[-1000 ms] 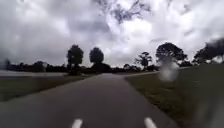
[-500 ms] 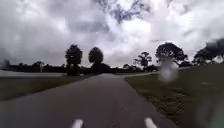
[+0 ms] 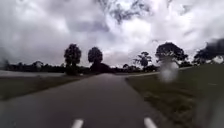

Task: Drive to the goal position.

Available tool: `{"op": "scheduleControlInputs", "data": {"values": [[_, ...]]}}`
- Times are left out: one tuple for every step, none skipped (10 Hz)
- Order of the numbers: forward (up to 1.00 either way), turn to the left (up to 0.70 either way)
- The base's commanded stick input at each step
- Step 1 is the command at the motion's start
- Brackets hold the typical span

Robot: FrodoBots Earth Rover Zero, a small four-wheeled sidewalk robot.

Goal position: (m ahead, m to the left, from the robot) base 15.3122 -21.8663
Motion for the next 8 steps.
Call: {"op": "scheduleControlInputs", "data": {"values": [[0.85,0.0],[0.85,0.0],[0.85,0.0],[0.85,0.0],[0.85,0.0],[0.85,0.0],[0.85,0.0],[0.85,0.0]]}}
